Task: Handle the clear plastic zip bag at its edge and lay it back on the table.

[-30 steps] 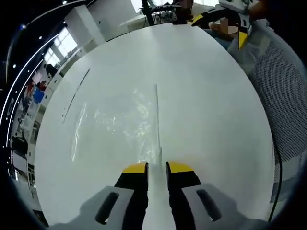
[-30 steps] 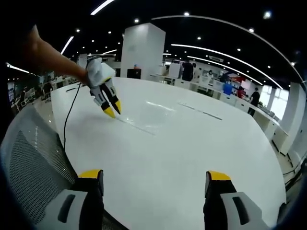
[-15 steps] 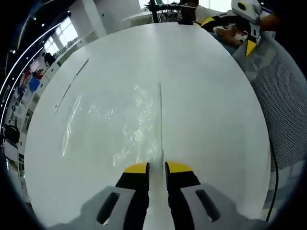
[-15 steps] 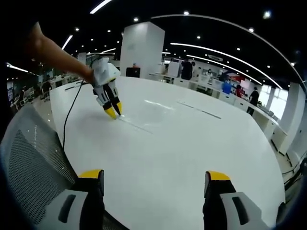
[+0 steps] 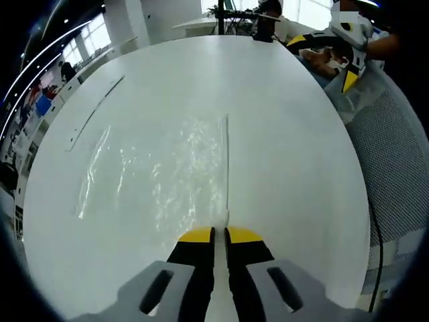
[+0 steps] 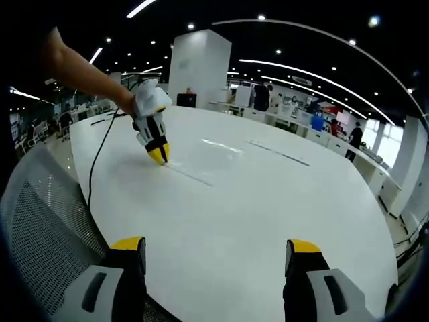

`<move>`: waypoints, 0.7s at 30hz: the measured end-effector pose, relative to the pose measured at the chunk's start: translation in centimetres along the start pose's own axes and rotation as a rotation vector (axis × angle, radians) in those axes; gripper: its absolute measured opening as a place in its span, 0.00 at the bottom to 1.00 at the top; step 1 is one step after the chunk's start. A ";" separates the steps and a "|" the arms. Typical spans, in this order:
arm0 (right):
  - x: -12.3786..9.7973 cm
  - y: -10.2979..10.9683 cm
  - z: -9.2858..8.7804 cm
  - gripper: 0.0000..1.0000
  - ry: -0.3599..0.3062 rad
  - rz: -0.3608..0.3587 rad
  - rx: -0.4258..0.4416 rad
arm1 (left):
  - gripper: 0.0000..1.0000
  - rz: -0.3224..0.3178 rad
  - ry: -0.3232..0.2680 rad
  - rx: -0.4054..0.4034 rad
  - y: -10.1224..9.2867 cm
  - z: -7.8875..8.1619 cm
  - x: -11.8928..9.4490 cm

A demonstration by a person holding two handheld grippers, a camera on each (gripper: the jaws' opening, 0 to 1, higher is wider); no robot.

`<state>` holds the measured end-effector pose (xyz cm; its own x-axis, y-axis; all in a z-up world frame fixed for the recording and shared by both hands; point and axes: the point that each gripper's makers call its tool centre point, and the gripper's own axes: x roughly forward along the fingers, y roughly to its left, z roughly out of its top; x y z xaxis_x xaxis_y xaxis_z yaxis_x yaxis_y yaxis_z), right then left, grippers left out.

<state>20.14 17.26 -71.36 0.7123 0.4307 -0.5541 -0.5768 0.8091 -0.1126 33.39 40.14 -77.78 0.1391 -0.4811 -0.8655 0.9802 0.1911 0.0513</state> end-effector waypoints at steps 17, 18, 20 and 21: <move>0.1 0.0 0.0 0.85 -0.005 0.003 -0.008 | 0.00 0.043 0.033 0.056 0.1 -0.7 -0.4; 0.1 0.0 0.1 0.85 -0.004 0.004 -0.009 | 0.00 0.044 0.033 0.057 0.2 -0.8 -0.4; 0.1 0.1 0.1 0.85 -0.003 0.005 -0.017 | 0.00 0.048 0.035 0.064 -0.2 -0.9 -0.5; 0.1 0.1 0.1 0.85 -0.003 0.004 -0.018 | 0.00 0.049 0.036 0.061 -0.4 -1.0 -0.6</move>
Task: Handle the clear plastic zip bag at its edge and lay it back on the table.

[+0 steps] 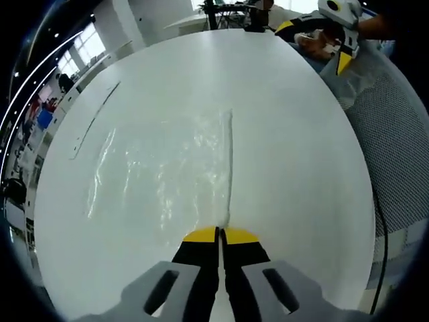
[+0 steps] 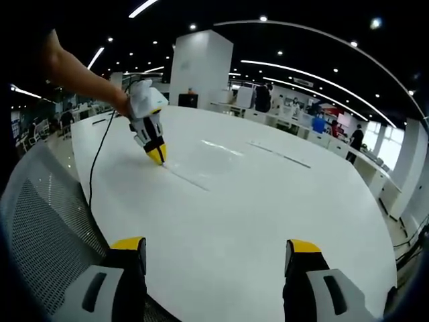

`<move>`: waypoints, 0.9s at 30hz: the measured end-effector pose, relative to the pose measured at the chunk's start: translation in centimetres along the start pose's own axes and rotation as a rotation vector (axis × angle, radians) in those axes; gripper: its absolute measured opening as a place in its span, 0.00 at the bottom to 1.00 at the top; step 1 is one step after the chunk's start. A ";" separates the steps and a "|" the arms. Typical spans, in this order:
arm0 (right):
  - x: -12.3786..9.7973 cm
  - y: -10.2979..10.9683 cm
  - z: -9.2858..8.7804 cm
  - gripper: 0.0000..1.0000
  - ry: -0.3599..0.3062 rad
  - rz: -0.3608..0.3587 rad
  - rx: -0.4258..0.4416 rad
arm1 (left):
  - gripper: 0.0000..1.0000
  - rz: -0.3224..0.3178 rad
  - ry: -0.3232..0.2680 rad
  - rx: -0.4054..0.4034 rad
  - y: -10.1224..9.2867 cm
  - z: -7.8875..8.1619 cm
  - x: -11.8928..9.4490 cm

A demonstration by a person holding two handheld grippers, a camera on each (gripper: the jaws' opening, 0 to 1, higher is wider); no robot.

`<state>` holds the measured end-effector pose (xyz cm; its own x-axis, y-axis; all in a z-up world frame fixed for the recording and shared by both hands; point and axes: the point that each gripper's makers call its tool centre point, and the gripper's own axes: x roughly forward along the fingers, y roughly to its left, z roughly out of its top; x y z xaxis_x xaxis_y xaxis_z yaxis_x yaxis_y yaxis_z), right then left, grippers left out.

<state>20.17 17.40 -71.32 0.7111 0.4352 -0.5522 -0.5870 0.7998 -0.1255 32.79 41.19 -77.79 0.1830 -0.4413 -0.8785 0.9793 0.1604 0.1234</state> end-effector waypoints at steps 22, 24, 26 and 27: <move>-0.2 0.1 0.8 0.85 -0.023 -0.003 -0.032 | 0.00 0.045 -0.012 0.010 -2.0 1.0 -2.2; -0.2 0.2 0.9 0.85 -0.021 0.001 -0.042 | 0.00 0.043 -0.010 0.008 -2.1 0.9 -2.2; -0.2 0.3 0.9 0.85 -0.019 0.006 -0.049 | 0.00 0.039 -0.012 0.004 -2.4 1.0 -2.3; -0.2 0.3 0.9 0.84 -0.017 0.009 -0.052 | 0.00 0.037 -0.010 0.006 -2.5 1.0 -2.3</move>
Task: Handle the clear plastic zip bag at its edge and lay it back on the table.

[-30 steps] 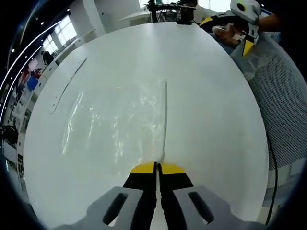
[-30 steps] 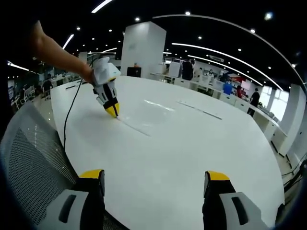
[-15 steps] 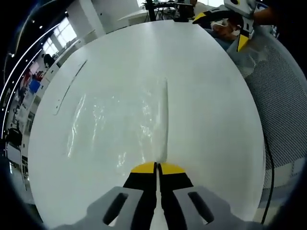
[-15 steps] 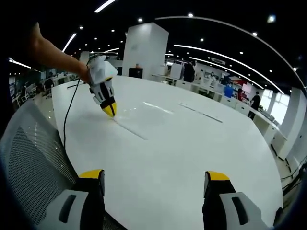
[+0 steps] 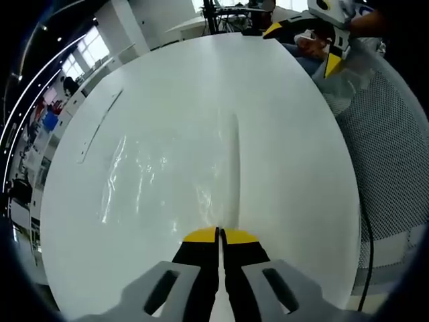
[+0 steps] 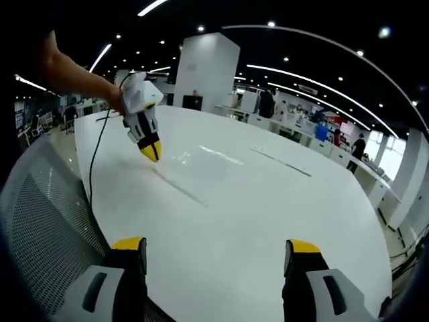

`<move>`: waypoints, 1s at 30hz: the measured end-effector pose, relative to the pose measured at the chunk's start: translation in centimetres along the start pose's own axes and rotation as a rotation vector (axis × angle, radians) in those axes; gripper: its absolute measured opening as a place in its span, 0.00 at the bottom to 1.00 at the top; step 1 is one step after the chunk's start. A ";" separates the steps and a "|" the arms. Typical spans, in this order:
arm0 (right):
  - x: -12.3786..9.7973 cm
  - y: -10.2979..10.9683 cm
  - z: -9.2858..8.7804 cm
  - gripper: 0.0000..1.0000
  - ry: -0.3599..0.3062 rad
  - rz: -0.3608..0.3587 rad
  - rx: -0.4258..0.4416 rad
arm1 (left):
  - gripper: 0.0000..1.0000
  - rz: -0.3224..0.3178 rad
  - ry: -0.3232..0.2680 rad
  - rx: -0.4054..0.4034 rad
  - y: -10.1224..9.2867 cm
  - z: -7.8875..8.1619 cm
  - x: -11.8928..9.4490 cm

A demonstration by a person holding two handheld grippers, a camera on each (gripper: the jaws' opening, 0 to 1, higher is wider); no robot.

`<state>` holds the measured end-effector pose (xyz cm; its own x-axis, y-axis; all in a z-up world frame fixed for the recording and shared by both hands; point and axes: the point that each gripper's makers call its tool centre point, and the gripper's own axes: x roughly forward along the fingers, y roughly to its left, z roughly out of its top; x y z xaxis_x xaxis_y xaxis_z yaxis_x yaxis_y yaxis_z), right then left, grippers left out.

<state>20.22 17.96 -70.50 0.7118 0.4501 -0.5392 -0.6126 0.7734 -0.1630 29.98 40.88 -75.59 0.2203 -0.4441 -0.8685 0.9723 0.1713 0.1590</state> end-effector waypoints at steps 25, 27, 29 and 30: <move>0.8 -0.1 3.4 0.78 -0.017 0.054 -0.065 | 0.00 -0.035 0.023 0.005 -2.4 0.6 -1.6; 0.9 0.0 3.6 0.77 -0.017 0.059 -0.069 | 0.00 -0.034 0.023 0.004 -2.6 0.6 -1.7; 1.1 0.1 3.8 0.77 -0.021 0.065 -0.074 | 0.00 -0.034 0.023 0.007 -2.8 0.8 -1.9; 1.1 0.1 3.9 0.77 -0.022 0.068 -0.075 | 0.00 -0.034 0.023 0.007 -2.9 0.9 -2.0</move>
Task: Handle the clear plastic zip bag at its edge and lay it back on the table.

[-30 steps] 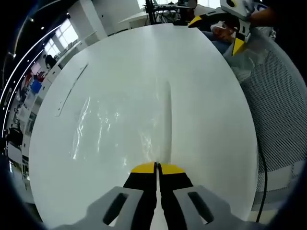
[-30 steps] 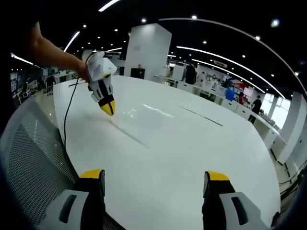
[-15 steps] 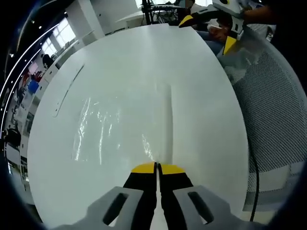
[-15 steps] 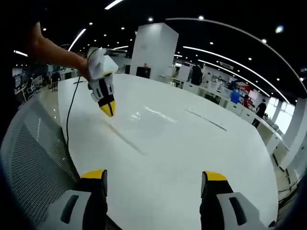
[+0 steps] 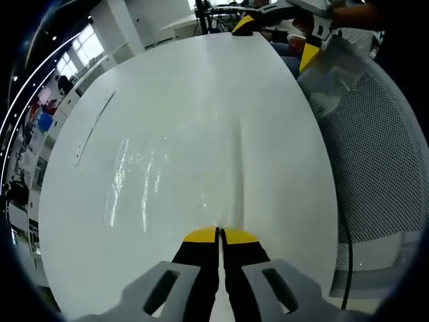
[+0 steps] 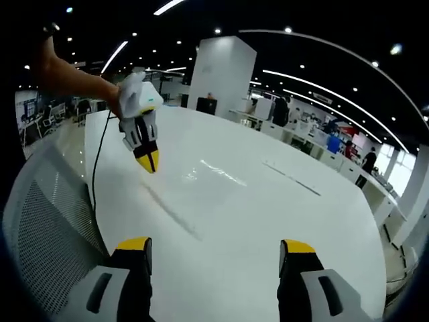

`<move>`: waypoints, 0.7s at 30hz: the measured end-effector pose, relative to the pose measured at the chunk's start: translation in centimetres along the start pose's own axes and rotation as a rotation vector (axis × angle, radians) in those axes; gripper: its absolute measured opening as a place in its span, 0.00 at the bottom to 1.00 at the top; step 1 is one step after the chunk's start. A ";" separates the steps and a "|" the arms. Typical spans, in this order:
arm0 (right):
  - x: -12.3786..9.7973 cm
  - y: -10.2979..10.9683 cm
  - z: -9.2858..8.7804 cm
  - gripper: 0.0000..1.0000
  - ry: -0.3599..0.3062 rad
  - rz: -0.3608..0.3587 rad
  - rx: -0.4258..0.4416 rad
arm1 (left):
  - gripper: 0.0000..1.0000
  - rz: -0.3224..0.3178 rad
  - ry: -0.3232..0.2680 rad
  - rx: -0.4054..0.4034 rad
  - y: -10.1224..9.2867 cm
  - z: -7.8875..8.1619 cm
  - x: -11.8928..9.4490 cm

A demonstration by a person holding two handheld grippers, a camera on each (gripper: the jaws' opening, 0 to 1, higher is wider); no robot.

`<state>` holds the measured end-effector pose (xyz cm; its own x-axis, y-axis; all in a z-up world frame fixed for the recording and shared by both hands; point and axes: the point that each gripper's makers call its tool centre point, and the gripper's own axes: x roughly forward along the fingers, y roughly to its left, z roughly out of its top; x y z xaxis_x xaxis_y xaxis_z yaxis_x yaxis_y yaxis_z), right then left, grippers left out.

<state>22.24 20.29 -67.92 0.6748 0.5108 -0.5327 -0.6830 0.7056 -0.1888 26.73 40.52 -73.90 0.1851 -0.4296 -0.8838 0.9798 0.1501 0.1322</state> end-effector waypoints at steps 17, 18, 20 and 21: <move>1.0 0.9 2.1 0.69 -0.032 0.042 -0.040 | 0.00 0.007 -0.009 0.020 -1.3 0.9 -1.2; 1.1 1.0 2.2 0.68 -0.033 0.046 -0.042 | 0.00 0.006 -0.009 0.020 -1.3 0.9 -1.2; 1.2 1.2 2.3 0.66 -0.034 0.052 -0.045 | 0.00 0.004 -0.006 0.023 -1.5 1.1 -1.3; 1.3 1.3 2.4 0.65 -0.034 0.056 -0.048 | 0.00 0.004 -0.004 0.023 -1.6 1.3 -1.4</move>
<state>22.85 23.02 -66.90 0.6435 0.5661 -0.5152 -0.7322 0.6514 -0.1989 24.96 39.75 -72.33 0.1889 -0.4330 -0.8814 0.9806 0.1314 0.1456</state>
